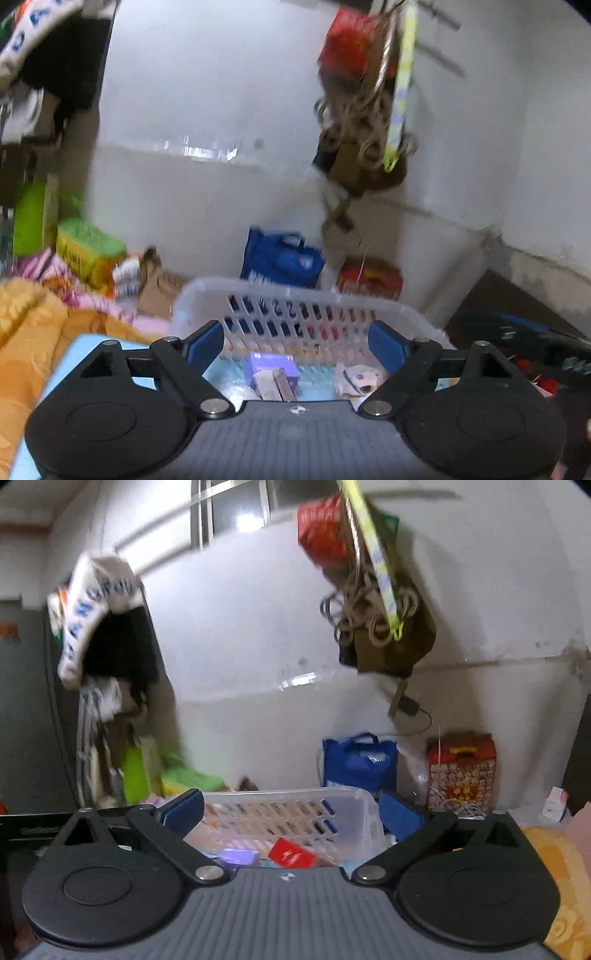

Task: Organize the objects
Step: 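Lift the red box and KENT box over the basket and open both tools, then grasp the orange bottle with the right tool while the left tool grasps the pink soap box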

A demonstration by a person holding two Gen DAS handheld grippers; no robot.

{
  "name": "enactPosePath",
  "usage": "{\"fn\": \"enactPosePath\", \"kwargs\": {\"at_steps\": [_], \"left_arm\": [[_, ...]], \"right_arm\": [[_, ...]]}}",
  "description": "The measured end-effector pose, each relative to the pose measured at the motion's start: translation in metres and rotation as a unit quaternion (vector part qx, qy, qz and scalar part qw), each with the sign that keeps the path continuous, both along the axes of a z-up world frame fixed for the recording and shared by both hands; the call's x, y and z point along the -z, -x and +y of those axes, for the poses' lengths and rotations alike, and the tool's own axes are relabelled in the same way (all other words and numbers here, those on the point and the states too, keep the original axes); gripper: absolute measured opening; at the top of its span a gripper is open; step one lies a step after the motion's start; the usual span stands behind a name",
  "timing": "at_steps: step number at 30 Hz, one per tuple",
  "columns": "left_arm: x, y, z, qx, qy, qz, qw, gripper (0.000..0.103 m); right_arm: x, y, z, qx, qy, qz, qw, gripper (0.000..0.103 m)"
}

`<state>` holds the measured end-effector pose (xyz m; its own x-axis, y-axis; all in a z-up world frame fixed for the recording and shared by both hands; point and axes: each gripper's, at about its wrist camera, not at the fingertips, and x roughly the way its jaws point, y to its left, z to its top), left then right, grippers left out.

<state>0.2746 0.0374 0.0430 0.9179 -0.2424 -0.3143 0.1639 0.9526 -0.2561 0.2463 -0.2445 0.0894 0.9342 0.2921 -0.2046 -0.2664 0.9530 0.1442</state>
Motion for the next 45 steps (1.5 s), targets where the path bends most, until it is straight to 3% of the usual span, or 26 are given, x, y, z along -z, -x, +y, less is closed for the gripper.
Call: {"fn": "enactPosePath", "kwargs": {"at_steps": [2,4,6,8,10,15,19,21,23,32,38,39,40,45], "left_arm": [[0.002,0.024,0.007,0.002,-0.017,-0.011,0.9998,0.089],[0.015,0.045,0.016,-0.003,-0.016,-0.014,0.9998,0.095],[0.035,0.057,0.019,0.004,-0.023,0.003,0.9997,0.096],[0.059,0.062,0.016,0.008,-0.052,0.032,0.9981,0.096],[0.079,0.056,0.017,0.005,-0.067,0.064,0.9957,0.096],[0.087,0.056,0.037,-0.023,-0.044,0.084,0.9952,0.096],[0.088,0.06,0.038,-0.024,-0.04,0.085,0.9953,0.096],[0.09,0.06,0.034,-0.019,-0.048,0.089,0.9947,0.096],[0.093,0.061,0.03,-0.013,-0.047,0.091,0.9946,0.096],[0.109,0.045,-0.023,-0.003,-0.098,0.094,0.9907,0.096],[0.115,0.027,-0.048,-0.038,-0.133,0.116,0.9836,0.096],[0.115,0.025,-0.051,-0.041,-0.139,0.116,0.9826,0.089],[0.115,0.025,-0.052,-0.042,-0.144,0.115,0.9819,0.075],[0.112,0.039,-0.044,-0.048,-0.147,0.087,0.9841,0.074]], "right_arm": [[0.014,0.023,-0.003,-0.011,-0.01,0.001,1.0,0.103],[0.041,0.036,-0.003,-0.019,-0.025,0.034,0.999,0.103],[0.076,0.04,0.003,-0.032,-0.033,0.084,0.995,0.103],[0.102,0.036,0.017,-0.046,-0.005,0.141,0.989,0.103],[0.116,0.036,0.032,-0.058,0.022,0.156,0.986,0.103],[0.115,0.031,0.072,-0.07,0.079,0.143,0.984,0.103],[0.119,0.018,0.084,-0.076,0.085,0.166,0.98,0.103],[0.121,0.02,0.084,-0.074,0.104,0.164,0.978,0.083],[0.117,0.024,0.08,-0.075,0.124,0.158,0.977,0.082],[0.112,0.048,0.018,-0.032,0.097,0.178,0.979,0.083],[0.115,0.049,0.006,-0.027,0.086,0.184,0.979,0.083],[0.115,0.05,0.006,-0.029,0.088,0.182,0.979,0.083],[0.115,0.049,0.005,-0.031,0.089,0.182,0.979,0.083],[0.116,0.049,0.001,-0.039,0.087,0.179,0.979,0.083]]}}
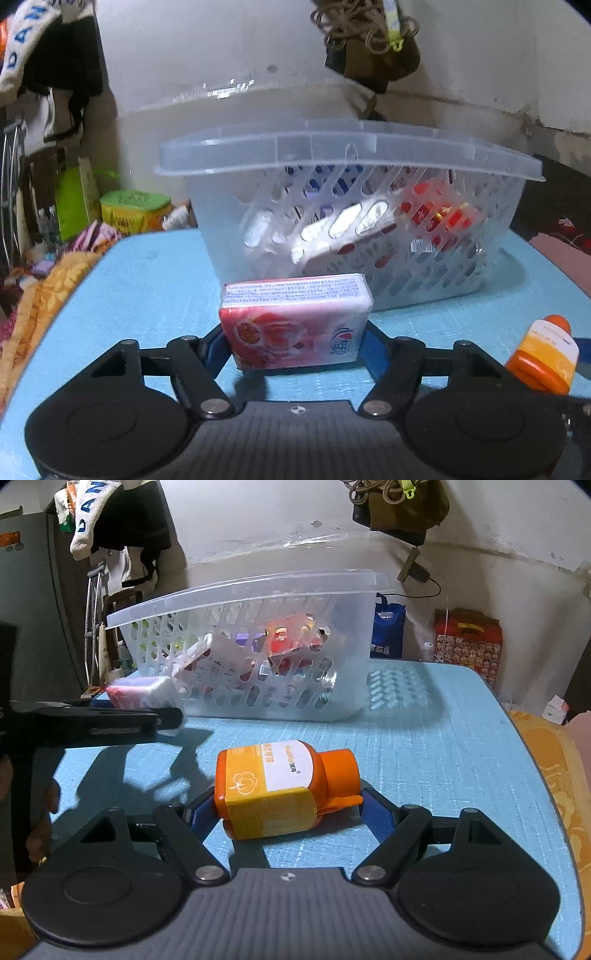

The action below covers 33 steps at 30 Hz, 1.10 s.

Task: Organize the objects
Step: 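Grasp the orange bottle with the right tool while the left tool grasps the pink soap box, then carry the orange bottle and pink soap box over the basket and open both tools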

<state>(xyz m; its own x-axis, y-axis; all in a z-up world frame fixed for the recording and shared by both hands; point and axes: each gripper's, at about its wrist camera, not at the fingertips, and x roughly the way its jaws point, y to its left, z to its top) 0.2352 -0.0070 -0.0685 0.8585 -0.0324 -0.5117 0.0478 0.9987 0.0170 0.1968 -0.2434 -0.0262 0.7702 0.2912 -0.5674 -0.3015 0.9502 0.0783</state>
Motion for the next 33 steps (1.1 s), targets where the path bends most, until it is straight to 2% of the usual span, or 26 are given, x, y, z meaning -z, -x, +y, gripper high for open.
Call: {"fn": "enactPosePath", "kwargs": {"at_steps": [4,10,17,25,33], "left_arm": [[-0.001,0.016,0.001,0.015,-0.018,-0.018,0.9996,0.074],[-0.001,0.037,-0.004,0.045,-0.046,-0.026,0.9976,0.074],[-0.007,0.044,-0.003,0.065,-0.028,-0.025,0.9972,0.074],[-0.014,0.055,-0.004,0.084,-0.014,-0.027,0.996,0.074],[-0.03,0.071,-0.008,0.095,-0.012,-0.052,0.9941,0.074]], "right_arm": [[-0.002,0.0,0.001,0.001,0.003,-0.003,1.0,0.083],[-0.019,0.006,0.001,-0.006,-0.023,-0.02,1.0,0.083],[-0.017,0.007,0.009,-0.009,-0.011,-0.014,1.0,0.083],[-0.034,0.018,0.006,-0.012,-0.029,-0.043,0.999,0.083],[-0.048,0.033,-0.001,-0.016,-0.042,-0.071,0.996,0.083]]}}
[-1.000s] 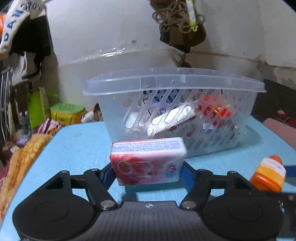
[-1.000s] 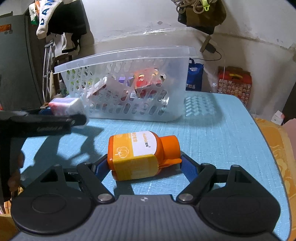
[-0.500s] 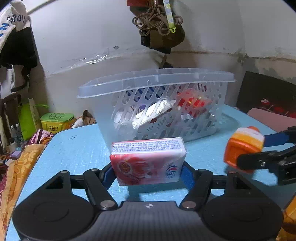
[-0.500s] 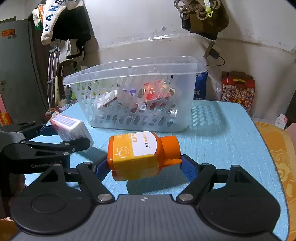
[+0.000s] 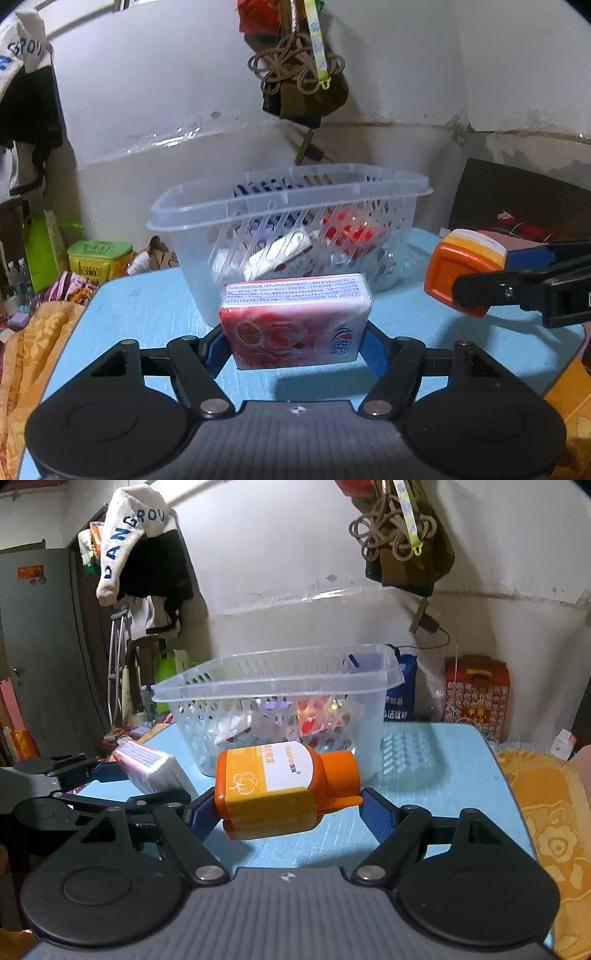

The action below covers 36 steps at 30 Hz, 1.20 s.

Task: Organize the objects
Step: 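Carry the orange bottle and pink soap box over the basket and open both tools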

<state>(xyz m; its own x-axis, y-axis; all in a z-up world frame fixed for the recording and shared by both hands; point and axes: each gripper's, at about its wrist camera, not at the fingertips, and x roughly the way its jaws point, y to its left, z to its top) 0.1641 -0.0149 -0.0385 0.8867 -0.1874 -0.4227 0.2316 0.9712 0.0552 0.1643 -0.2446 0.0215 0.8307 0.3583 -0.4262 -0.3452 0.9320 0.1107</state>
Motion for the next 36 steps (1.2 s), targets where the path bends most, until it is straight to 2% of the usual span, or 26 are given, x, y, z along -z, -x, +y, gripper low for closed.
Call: {"fn": "enactPosePath", "kwargs": {"at_steps": [4,8,12,16,21,24,27,32,33,34,35,36], "left_arm": [[-0.004,0.005,0.004,0.002,0.002,-0.002,1.0,0.074],[-0.01,0.008,0.012,-0.007,0.01,-0.008,0.9999,0.074],[-0.025,0.011,0.027,-0.012,0.044,-0.018,0.9988,0.074],[-0.048,0.002,0.036,-0.014,0.074,-0.035,0.9966,0.074],[-0.084,-0.052,0.039,-0.017,0.119,-0.012,0.9926,0.074],[-0.096,-0.097,0.035,-0.034,0.105,0.003,0.9939,0.074],[-0.089,-0.133,0.037,-0.049,0.109,0.028,0.9924,0.074],[-0.075,-0.16,0.042,-0.064,0.125,0.043,0.9891,0.075],[-0.073,-0.161,0.041,-0.064,0.123,0.042,0.9895,0.076],[-0.072,-0.162,0.04,-0.067,0.117,0.041,0.99,0.081],[-0.071,-0.161,0.039,-0.07,0.114,0.037,0.9904,0.087],[-0.071,-0.161,0.04,-0.072,0.115,0.035,0.9901,0.1]], "right_arm": [[0.0,0.007,-0.005,-0.005,0.001,-0.003,1.0,0.083],[-0.006,0.012,-0.018,-0.013,-0.03,0.001,0.999,0.083],[-0.018,0.013,-0.026,-0.005,-0.055,-0.014,0.998,0.083],[-0.042,-0.007,-0.011,0.004,-0.029,-0.046,0.999,0.083],[-0.074,-0.077,0.011,0.011,-0.027,-0.033,0.999,0.083],[-0.076,-0.123,0.023,0.025,0.013,-0.009,1.0,0.083],[-0.064,-0.156,0.026,0.033,0.025,0.015,0.999,0.083],[-0.048,-0.176,0.033,0.034,0.044,0.017,0.998,0.084],[-0.048,-0.177,0.035,0.031,0.052,0.015,0.998,0.088],[-0.049,-0.175,0.037,0.031,0.059,0.007,0.998,0.092],[-0.05,-0.172,0.037,0.045,0.066,-0.007,0.997,0.103],[-0.053,-0.163,0.036,0.059,0.063,-0.026,0.996,0.103]]}}
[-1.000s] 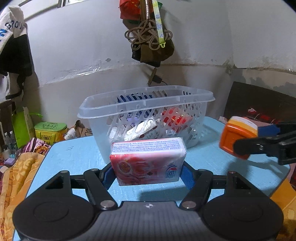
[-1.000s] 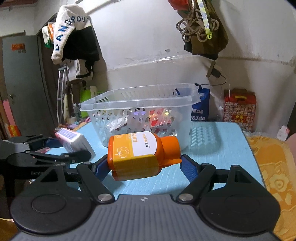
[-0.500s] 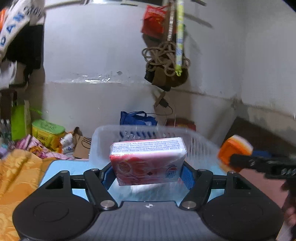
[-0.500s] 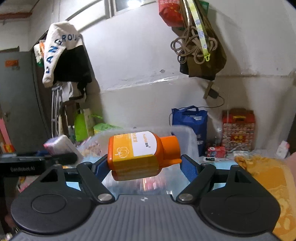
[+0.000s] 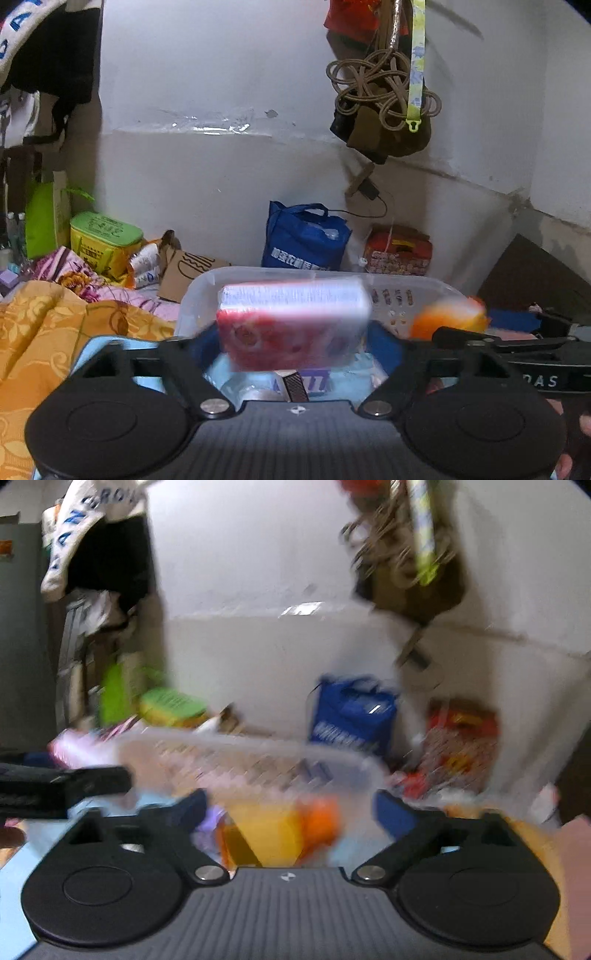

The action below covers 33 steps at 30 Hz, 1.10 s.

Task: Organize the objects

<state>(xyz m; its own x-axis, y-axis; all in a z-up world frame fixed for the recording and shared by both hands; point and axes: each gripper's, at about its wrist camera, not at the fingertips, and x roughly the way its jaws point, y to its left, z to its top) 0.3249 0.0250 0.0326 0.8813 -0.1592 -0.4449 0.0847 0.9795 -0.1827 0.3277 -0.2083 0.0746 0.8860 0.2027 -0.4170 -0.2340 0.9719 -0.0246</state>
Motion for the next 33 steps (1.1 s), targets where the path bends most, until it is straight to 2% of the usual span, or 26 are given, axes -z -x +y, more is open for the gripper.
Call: {"fn": "enactPosePath", "kwargs": {"at_steps": [4,6,9,12,14,17,20,25,33], "left_arm": [[-0.004,0.015,0.006,-0.009,0.012,-0.022,0.9996,0.102],[-0.005,0.034,0.009,-0.018,0.018,-0.04,0.9989,0.102],[-0.006,0.058,0.007,-0.015,0.021,-0.059,0.9979,0.102],[-0.007,0.079,0.002,-0.021,0.005,-0.072,0.9972,0.103],[-0.009,0.086,0.002,-0.011,0.006,-0.06,0.9981,0.103],[-0.009,0.098,0.003,-0.009,0.014,-0.048,0.9987,0.103],[-0.005,0.103,-0.004,-0.014,-0.008,-0.015,0.9998,0.103],[0.004,0.115,-0.015,-0.009,-0.048,-0.013,0.9987,0.103],[0.013,0.118,-0.026,-0.002,-0.06,-0.002,0.9982,0.103]], "right_arm": [[-0.009,0.024,-0.012,-0.004,-0.044,-0.011,0.999,0.103],[-0.007,0.044,-0.021,-0.004,-0.081,-0.02,0.997,0.103],[0.0,0.063,-0.027,-0.017,-0.102,0.001,0.995,0.103],[0.003,0.08,-0.024,0.011,-0.061,0.012,0.998,0.103],[0.002,0.092,-0.026,0.021,-0.058,0.008,0.998,0.103],[-0.004,0.107,-0.026,0.003,-0.068,0.022,0.997,0.103],[-0.008,0.113,-0.021,0.01,-0.058,0.008,0.998,0.103],[-0.003,0.108,-0.015,0.004,-0.055,0.028,0.998,0.103],[0.01,0.104,-0.019,0.021,-0.042,0.032,0.998,0.103]]}}
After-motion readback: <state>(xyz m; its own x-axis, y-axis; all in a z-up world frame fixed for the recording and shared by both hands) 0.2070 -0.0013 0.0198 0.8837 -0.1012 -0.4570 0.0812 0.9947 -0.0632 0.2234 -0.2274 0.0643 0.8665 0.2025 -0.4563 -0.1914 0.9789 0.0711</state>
